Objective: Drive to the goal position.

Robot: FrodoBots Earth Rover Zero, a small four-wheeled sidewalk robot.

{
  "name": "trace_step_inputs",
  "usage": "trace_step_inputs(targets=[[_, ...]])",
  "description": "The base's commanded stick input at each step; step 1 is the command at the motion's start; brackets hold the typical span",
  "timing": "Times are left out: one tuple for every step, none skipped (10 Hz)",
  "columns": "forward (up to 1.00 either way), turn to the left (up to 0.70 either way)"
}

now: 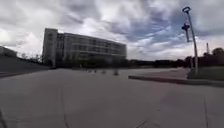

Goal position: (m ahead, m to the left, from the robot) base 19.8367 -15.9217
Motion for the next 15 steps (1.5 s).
trace_step_inputs(targets=[[1.00,0.00],[1.00,0.00],[1.00,0.00],[1.00,0.00],[1.00,0.00],[1.00,0.00],[1.00,0.00],[1.00,0.00],[1.00,0.00],[1.00,0.00],[1.00,0.00],[1.00,0.00],[1.00,0.00],[1.00,0.00],[1.00,0.00]])
